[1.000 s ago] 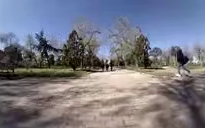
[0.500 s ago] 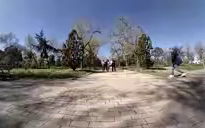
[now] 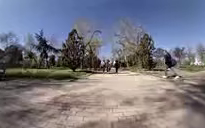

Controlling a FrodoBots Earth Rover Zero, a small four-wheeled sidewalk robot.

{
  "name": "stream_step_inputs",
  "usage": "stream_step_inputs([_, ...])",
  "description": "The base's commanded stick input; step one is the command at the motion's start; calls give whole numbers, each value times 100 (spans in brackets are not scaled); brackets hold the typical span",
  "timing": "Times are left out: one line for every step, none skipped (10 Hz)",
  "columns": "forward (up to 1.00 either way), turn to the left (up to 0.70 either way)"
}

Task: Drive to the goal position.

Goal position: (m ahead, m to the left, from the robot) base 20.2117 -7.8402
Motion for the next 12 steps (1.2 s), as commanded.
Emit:
stream_step_inputs([85, 0])
stream_step_inputs([85, 0])
stream_step_inputs([85, 0])
stream_step_inputs([85, 0])
stream_step_inputs([85, 0])
stream_step_inputs([85, 0])
stream_step_inputs([85, 0])
stream_step_inputs([85, 0])
stream_step_inputs([85, 0])
stream_step_inputs([85, 0])
stream_step_inputs([85, 0])
stream_step_inputs([85, 0])
